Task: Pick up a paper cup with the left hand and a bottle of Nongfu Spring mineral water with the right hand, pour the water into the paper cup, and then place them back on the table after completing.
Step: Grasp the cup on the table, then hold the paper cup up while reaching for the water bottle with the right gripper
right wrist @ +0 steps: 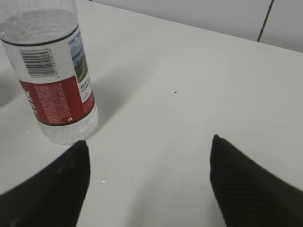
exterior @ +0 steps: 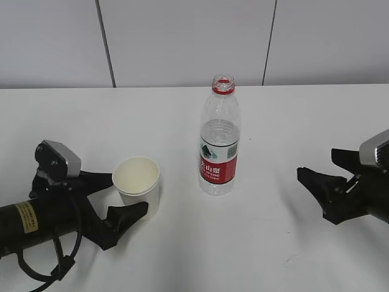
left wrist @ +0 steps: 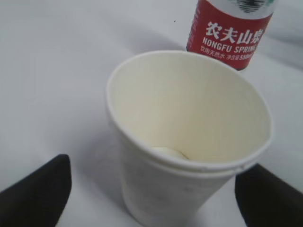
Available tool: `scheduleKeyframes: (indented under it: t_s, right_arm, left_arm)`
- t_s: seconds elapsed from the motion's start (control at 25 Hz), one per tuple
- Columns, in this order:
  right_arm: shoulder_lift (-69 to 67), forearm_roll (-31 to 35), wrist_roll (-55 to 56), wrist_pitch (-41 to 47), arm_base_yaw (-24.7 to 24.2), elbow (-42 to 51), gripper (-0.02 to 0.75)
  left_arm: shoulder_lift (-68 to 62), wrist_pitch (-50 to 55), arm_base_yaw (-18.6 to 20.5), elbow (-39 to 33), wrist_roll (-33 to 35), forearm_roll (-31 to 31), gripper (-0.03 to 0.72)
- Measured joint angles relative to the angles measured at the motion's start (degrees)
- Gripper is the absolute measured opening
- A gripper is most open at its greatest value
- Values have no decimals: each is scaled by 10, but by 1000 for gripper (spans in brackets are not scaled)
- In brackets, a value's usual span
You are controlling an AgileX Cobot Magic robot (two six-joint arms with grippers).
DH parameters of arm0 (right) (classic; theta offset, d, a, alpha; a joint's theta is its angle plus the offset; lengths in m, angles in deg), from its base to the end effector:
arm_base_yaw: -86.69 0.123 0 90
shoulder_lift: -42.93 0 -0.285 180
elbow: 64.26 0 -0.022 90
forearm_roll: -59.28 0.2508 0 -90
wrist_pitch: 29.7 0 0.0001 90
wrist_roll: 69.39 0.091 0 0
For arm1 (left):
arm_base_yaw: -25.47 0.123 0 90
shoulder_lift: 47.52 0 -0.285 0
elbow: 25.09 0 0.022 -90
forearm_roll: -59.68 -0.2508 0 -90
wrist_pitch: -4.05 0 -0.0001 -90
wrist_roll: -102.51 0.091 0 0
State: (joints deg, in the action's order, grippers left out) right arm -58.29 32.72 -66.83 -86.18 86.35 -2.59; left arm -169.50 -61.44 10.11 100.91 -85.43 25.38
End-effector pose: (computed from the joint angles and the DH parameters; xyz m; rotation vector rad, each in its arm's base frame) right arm 0.2301 0.0325 0.1412 -0.4590 1.8329 0.2071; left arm 0.2396 -0.1142 0.0831 0.7335 1.8525 -0.6221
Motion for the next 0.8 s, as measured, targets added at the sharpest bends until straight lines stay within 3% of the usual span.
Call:
scheduleKeyframes:
  t_s: [0.48, 0.8]
  right_arm:
    - [-14, -5, 0, -32, 0, 0, 587]
    - [-52, -5, 0, -81, 0, 0, 587]
  left_arm:
    - [-10, 0, -6, 34, -28, -30, 622]
    - [-10, 0, -6, 35, -29, -33, 507]
